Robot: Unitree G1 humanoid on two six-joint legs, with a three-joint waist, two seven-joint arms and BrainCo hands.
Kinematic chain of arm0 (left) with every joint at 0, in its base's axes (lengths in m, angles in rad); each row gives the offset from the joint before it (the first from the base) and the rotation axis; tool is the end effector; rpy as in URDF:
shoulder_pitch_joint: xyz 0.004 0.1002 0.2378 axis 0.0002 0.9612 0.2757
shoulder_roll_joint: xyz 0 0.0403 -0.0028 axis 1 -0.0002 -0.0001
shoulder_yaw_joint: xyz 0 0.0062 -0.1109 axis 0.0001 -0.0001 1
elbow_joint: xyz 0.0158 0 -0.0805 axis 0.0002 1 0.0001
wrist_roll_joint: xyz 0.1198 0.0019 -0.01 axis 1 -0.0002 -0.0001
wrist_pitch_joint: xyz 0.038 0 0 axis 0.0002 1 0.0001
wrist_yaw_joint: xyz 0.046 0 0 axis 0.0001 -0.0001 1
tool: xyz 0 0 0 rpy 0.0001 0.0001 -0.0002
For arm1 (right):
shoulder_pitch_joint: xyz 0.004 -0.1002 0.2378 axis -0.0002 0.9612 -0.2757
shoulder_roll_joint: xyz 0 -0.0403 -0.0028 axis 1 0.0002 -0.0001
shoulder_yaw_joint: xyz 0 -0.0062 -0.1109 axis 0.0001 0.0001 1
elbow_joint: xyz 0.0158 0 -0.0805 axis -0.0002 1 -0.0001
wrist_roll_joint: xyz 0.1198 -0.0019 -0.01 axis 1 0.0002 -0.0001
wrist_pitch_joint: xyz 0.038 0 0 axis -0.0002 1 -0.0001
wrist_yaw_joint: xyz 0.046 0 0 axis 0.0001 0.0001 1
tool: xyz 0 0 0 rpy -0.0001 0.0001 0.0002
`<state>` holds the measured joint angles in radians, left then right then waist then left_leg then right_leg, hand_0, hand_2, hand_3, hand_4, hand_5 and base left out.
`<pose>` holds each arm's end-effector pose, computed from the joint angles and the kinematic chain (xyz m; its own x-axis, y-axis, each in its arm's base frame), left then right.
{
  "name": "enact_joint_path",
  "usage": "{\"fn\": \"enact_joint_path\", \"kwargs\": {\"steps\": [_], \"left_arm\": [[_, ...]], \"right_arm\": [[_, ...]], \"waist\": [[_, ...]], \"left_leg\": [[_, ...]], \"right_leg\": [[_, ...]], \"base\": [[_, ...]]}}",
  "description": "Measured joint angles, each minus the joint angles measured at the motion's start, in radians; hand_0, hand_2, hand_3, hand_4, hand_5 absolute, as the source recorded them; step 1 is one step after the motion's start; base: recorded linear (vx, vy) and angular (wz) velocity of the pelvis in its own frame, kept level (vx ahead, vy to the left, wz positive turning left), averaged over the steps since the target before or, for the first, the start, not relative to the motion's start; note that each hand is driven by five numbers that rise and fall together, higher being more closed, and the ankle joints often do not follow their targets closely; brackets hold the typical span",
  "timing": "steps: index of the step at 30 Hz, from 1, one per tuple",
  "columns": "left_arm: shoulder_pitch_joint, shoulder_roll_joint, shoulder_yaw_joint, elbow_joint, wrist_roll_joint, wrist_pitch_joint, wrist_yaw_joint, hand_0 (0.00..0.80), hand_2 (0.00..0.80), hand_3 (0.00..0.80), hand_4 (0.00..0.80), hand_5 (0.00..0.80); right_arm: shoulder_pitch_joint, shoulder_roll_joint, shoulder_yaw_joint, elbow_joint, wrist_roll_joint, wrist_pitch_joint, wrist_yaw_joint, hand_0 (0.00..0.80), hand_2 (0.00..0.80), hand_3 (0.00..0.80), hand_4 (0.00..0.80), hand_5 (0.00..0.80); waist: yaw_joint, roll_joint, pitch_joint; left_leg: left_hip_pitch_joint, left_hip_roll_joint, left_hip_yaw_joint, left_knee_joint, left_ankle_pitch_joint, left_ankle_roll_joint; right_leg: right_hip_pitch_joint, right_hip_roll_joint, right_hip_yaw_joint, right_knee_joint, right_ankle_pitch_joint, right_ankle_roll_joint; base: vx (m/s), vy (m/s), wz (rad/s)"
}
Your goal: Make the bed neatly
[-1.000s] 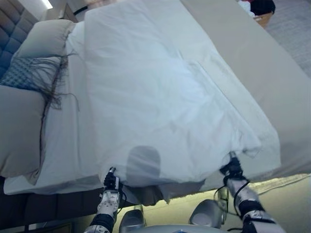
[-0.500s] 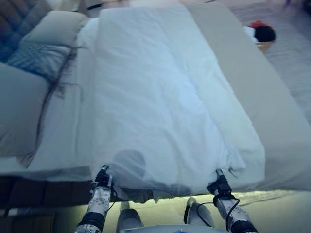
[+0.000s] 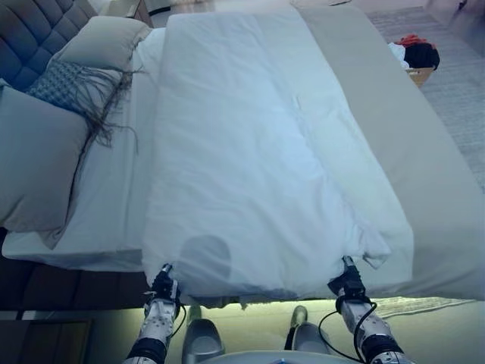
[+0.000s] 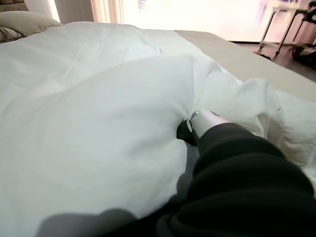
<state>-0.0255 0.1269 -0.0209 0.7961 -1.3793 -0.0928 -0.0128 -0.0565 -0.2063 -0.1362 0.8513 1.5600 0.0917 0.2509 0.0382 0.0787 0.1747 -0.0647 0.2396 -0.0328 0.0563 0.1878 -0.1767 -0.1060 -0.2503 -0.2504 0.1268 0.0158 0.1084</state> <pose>0.1647 0.1919 -0.1006 0.7371 0.1551 -0.6577 -0.6697 0.2973 -0.6805 0.1658 -0.2328 -0.0957 0.8569 -0.1226 -0.5007 0.5120 0.0903 0.8542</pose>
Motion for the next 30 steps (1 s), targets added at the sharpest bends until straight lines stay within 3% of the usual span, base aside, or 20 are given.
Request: {"fn": "enact_joint_path", "kwargs": {"steps": [1,2,3,5,7,9,13,17,20,26,30], "left_arm": [[0.007,-0.011,-0.010,-0.008,0.019,0.003,0.008,0.800,0.800,0.800,0.800,0.800],[0.008,-0.028,-0.020,-0.012,0.028,0.005,0.013,0.800,0.800,0.800,0.800,0.800],[0.005,-0.036,-0.038,-0.015,0.031,0.012,0.014,0.800,0.800,0.800,0.800,0.800],[0.000,-0.038,-0.059,-0.015,0.031,0.020,0.018,0.800,0.800,0.800,0.800,0.800],[-0.010,-0.037,-0.078,-0.013,0.032,0.022,0.035,0.800,0.800,0.800,0.800,0.800],[-0.028,-0.029,-0.079,-0.011,0.033,0.022,0.035,0.800,0.800,0.800,0.800,0.800],[-0.113,0.035,-0.081,0.042,0.061,0.005,0.039,0.800,0.800,0.800,0.800,0.800],[-0.254,0.073,-0.077,0.142,0.068,-0.041,0.050,0.800,0.800,0.800,0.800,0.800],[-0.326,0.093,-0.060,0.195,0.067,-0.049,0.049,0.800,0.800,0.800,0.800,0.800],[-0.454,0.115,-0.023,0.216,0.070,-0.049,0.052,0.800,0.800,0.800,0.800,0.800],[-0.482,0.118,0.012,0.228,0.070,-0.049,0.053,0.800,0.800,0.800,0.800,0.800]], "right_arm": [[-0.002,-0.013,-0.015,-0.001,-0.005,-0.001,-0.001,0.800,0.800,0.800,0.800,0.800],[-0.006,-0.032,-0.017,-0.004,-0.011,0.000,-0.004,0.800,0.800,0.800,0.800,0.800],[-0.017,-0.047,-0.017,-0.005,-0.016,-0.001,-0.018,0.800,0.800,0.800,0.800,0.800],[-0.024,-0.050,-0.026,-0.006,-0.018,0.001,-0.028,0.800,0.800,0.800,0.800,0.800],[-0.021,-0.051,-0.027,-0.006,-0.018,0.001,-0.041,0.800,0.800,0.800,0.800,0.800],[-0.028,-0.052,-0.026,-0.004,-0.015,0.001,-0.052,0.800,0.800,0.800,0.800,0.800],[-0.096,-0.070,0.002,0.015,0.002,0.003,-0.045,0.800,0.800,0.800,0.800,0.800],[-0.237,-0.145,0.032,0.132,0.001,0.004,-0.019,0.800,0.800,0.800,0.800,0.800],[-0.314,-0.198,0.034,0.225,-0.015,0.031,0.030,0.800,0.800,0.800,0.800,0.800],[-0.420,-0.225,0.031,0.271,-0.015,0.052,0.072,0.800,0.800,0.800,0.800,0.800],[-0.430,-0.233,0.030,0.278,-0.012,0.072,0.113,0.800,0.800,0.800,0.800,0.800]], "waist": [[0.002,0.024,-0.006],[-0.005,0.053,-0.008],[-0.004,0.066,-0.006],[-0.029,0.050,-0.002],[-0.039,0.046,0.001],[-0.052,0.050,0.008],[-0.049,0.035,0.031],[-0.051,0.012,0.104],[-0.050,0.008,0.150],[-0.049,0.004,0.287],[-0.044,-0.004,0.321]], "left_leg": [[0.023,-0.003,0.011,-0.023,-0.058,0.025],[0.037,-0.009,0.028,-0.034,-0.129,0.011],[0.045,-0.033,0.055,-0.052,-0.156,-0.024],[0.044,-0.106,0.129,-0.050,-0.149,0.008],[0.038,-0.170,0.139,-0.024,-0.165,0.037],[0.018,-0.194,0.142,0.007,-0.180,0.049],[-0.089,-0.159,0.154,0.055,-0.186,0.038],[-0.183,-0.124,0.162,0.071,-0.154,0.030],[-0.237,-0.103,0.165,0.075,-0.147,0.035],[-0.340,-0.085,0.133,0.066,-0.110,0.011],[-0.379,-0.085,0.130,0.064,-0.103,-0.001]], "right_leg": [[-0.001,-0.002,0.008,-0.003,0.008,0.017],[-0.004,-0.012,0.019,-0.002,0.024,0.041],[-0.012,-0.045,0.030,0.001,0.031,0.062],[-0.014,-0.134,0.046,-0.013,0.056,0.081],[-0.002,-0.189,0.075,-0.041,0.080,0.108],[-0.006,-0.210,0.091,-0.050,0.097,0.126],[-0.120,-0.173,0.078,-0.027,0.124,0.132],[-0.200,-0.131,0.077,-0.081,0.162,0.094],[-0.239,-0.116,0.067,-0.114,0.167,0.090],[-0.326,-0.080,0.058,-0.121,0.232,0.062],[-0.359,-0.079,0.052,-0.130,0.245,0.068]], "base": [[-0.061,0.691,-0.07],[-0.098,0.751,-0.11],[-0.054,0.637,-0.10],[-0.011,0.469,0.00],[-0.019,0.313,0.08],[-0.114,0.209,0.03],[-0.216,0.086,-0.16],[-0.151,0.064,-0.13],[-0.132,0.052,-0.18],[-0.085,0.066,0.10],[-0.058,0.061,0.04]]}}
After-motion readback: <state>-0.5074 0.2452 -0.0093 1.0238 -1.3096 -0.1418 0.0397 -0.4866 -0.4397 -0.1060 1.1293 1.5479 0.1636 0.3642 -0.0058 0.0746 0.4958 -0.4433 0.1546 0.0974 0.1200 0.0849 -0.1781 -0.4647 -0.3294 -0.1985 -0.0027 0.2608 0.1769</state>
